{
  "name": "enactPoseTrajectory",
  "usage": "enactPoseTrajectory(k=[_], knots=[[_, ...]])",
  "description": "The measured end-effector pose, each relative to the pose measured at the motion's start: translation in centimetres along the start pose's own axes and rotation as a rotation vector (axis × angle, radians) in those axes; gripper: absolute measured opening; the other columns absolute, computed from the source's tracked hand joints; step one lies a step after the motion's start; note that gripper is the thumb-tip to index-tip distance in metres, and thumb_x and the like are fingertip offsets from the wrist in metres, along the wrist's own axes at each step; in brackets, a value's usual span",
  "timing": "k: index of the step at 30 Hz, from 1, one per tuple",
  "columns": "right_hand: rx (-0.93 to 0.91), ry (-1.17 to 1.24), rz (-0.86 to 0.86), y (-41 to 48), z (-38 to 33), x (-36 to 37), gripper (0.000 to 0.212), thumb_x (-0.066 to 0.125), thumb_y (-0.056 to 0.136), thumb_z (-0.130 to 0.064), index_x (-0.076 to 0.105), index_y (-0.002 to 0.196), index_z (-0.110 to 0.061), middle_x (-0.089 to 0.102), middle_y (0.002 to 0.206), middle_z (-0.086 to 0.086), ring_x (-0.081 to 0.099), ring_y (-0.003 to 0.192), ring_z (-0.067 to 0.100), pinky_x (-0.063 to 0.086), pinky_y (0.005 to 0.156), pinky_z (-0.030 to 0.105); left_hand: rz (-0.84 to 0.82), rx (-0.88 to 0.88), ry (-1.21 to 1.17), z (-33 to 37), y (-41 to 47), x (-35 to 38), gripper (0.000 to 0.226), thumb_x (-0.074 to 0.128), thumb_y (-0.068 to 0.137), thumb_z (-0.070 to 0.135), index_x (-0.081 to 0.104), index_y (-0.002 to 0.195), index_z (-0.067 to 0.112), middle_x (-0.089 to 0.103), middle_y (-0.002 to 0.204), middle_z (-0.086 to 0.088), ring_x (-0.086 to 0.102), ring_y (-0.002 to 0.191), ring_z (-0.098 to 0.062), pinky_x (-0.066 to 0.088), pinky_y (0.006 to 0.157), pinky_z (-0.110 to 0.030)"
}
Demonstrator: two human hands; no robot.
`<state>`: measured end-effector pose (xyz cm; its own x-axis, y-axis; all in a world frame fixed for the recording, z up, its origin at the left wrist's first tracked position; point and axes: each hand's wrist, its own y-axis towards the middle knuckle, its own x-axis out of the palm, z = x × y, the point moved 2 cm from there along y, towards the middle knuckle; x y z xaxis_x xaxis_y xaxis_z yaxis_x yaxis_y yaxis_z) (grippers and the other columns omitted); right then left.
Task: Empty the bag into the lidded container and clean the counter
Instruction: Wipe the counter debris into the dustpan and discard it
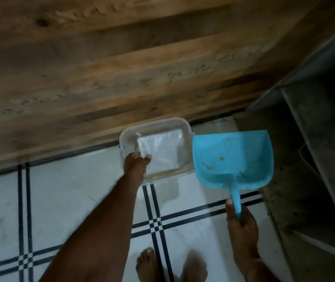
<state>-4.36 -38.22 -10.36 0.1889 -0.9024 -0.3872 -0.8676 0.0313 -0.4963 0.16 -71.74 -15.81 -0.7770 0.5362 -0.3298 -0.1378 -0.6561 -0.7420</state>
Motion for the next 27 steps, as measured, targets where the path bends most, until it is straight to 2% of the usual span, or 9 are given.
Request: enactPoseTrajectory(k=[3, 7, 10, 12, 15, 18, 19, 22, 27], knots=[[-0.017, -0.063, 0.004, -1.3, 0.3, -0.6, 0.024, 0.07, 0.091, -0.05, 0.071, 0.092, -0.026, 0.067, 0.074, 0.001, 0.065, 0.077, 0.025, 0.055, 0.079, 0.047, 0.026, 0.0, 0.17, 0.3, -0.9, -0.9, 0.064, 0.084, 0.083, 0.023, 0.056, 0.139, 0.008, 0.061, 0.138, -0.01, 0.06, 0.125, -0.03, 0.047, 0.101, -0.03], [0.069, -0.162, -0.004, -4.1, -1.7, -2.0, 0.046, 0.063, 0.088, -0.069, 0.07, 0.091, -0.023, 0.072, 0.08, 0.001, 0.069, 0.082, 0.028, 0.058, 0.081, 0.045, -0.007, 0.146, 0.305, 3.6, -7.4, -3.6, 0.057, 0.085, 0.082, 0.027, 0.061, 0.132, 0.012, 0.068, 0.129, -0.011, 0.064, 0.12, -0.03, 0.05, 0.103, -0.038], [0.143, -0.039, -0.06, -8.0, -7.4, -3.6, 0.037, 0.069, 0.089, -0.054, 0.063, 0.073, -0.022, 0.059, 0.061, 0.0, 0.056, 0.063, 0.023, 0.047, 0.061, 0.032, -0.018, 0.269, 0.424, 7.9, -15.0, -6.0, 0.054, 0.08, 0.087, 0.028, 0.059, 0.135, 0.014, 0.067, 0.129, -0.009, 0.064, 0.119, -0.03, 0.05, 0.099, -0.037], [0.177, 0.042, -0.107, -11.6, -12.6, -6.1, 0.034, 0.071, 0.092, -0.044, 0.06, 0.072, -0.02, 0.054, 0.06, 0.002, 0.049, 0.056, 0.017, 0.043, 0.048, 0.024, -0.028, 0.36, 0.529, 11.2, -21.5, -7.5, 0.053, 0.076, 0.091, 0.03, 0.057, 0.137, 0.013, 0.067, 0.132, -0.009, 0.063, 0.12, -0.03, 0.05, 0.098, -0.038], [0.146, 0.051, -0.126, -17.4, -18.7, -11.3, 0.038, 0.073, 0.088, -0.055, 0.062, 0.075, -0.021, 0.055, 0.063, 0.001, 0.049, 0.058, 0.016, 0.043, 0.051, 0.028, -0.073, 0.496, 0.634, 15.5, -31.9, -9.4, 0.056, 0.071, 0.094, 0.035, 0.054, 0.143, 0.016, 0.062, 0.143, -0.006, 0.058, 0.13, -0.029, 0.046, 0.103, -0.037], [0.062, 0.036, -0.089, -21.7, -22.4, -15.7, 0.038, 0.067, 0.081, -0.07, 0.066, 0.089, -0.033, 0.06, 0.073, -0.001, 0.055, 0.069, 0.018, 0.05, 0.065, 0.047, -0.141, 0.606, 0.62, 18.0, -40.0, -10.6, 0.057, 0.072, 0.093, 0.034, 0.055, 0.144, 0.017, 0.061, 0.144, -0.005, 0.057, 0.132, -0.026, 0.044, 0.106, -0.037], [0.051, 0.043, -0.082, -22.7, -22.9, -16.7, 0.042, 0.064, 0.08, -0.076, 0.066, 0.098, -0.039, 0.062, 0.079, -0.002, 0.057, 0.073, 0.016, 0.053, 0.069, 0.047, -0.166, 0.645, 0.624, 18.6, -42.0, -10.8, 0.057, 0.073, 0.093, 0.034, 0.055, 0.144, 0.016, 0.062, 0.143, -0.007, 0.058, 0.132, -0.026, 0.044, 0.106, -0.037], [0.1, 0.108, -0.042, -26.9, -25.4, -20.3, 0.074, 0.058, 0.077, -0.087, 0.06, 0.13, -0.035, 0.057, 0.098, -0.006, 0.051, 0.075, 0.005, 0.044, 0.061, 0.026, -0.283, 0.802, 0.668, 20.5, -47.7, -10.9, 0.056, 0.072, 0.093, 0.032, 0.056, 0.143, 0.012, 0.062, 0.142, -0.013, 0.058, 0.132, -0.029, 0.043, 0.106, -0.038], [0.104, 0.262, 0.01, -33.7, -28.7, -25.7, 0.038, 0.057, 0.1, -0.054, 0.061, 0.115, -0.019, 0.054, 0.078, 0.0, 0.048, 0.061, 0.007, 0.041, 0.051, 0.022, -0.435, 1.051, 0.745, 23.3, -55.3, -8.9, 0.06, 0.07, 0.094, 0.04, 0.051, 0.147, 0.019, 0.057, 0.147, -0.009, 0.054, 0.136, -0.029, 0.044, 0.107, -0.043]])
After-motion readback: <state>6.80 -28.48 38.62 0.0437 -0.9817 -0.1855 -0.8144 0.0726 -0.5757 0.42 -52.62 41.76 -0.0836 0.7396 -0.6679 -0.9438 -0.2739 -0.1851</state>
